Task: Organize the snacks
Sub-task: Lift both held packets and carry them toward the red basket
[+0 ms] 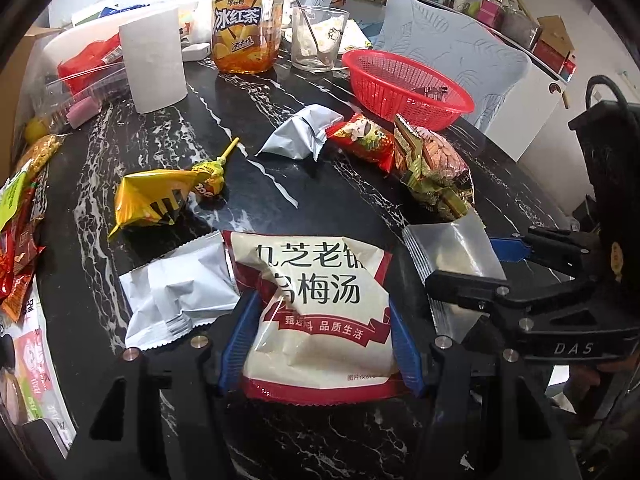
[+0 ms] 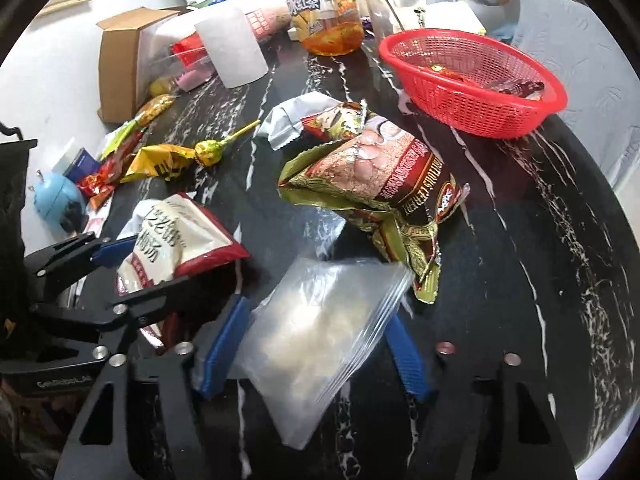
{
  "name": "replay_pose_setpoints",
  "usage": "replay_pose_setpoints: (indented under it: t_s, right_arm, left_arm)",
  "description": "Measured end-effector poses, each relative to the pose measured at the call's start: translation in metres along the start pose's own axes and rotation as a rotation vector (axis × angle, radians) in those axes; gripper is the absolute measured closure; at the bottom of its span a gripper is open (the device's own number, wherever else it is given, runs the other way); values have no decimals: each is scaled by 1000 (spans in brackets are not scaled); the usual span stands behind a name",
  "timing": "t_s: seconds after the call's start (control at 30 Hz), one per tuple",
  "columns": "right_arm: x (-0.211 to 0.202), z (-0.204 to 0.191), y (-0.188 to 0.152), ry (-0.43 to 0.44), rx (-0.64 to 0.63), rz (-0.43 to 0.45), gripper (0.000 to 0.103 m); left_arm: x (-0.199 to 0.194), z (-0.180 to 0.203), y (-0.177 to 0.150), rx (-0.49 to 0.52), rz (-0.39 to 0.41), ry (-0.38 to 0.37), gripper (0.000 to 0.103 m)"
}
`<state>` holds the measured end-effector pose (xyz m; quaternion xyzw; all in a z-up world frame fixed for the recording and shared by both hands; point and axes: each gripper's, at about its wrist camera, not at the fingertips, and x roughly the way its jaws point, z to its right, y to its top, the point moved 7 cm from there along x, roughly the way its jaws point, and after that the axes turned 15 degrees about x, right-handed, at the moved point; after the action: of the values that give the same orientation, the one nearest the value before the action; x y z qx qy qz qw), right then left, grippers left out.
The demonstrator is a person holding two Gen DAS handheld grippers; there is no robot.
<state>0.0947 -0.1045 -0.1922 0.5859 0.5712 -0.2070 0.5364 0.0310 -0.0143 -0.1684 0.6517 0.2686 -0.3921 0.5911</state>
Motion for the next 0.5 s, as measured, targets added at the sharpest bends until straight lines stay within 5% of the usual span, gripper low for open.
replay_pose_setpoints:
  t_s: [0.2, 0.33, 0.5]
  right_arm:
    - [-4, 0, -5, 4, -11, 10, 55]
    - [-10, 0, -11, 77, 15, -4, 58]
    - [-28, -1, -11, 138, 38, 41, 58]
  left_arm:
    - [-3, 4, -1, 11, -5, 4, 45]
    - [-15, 11, 3, -10, 24, -81, 46]
    - [-23, 25, 9, 39, 32, -48, 46]
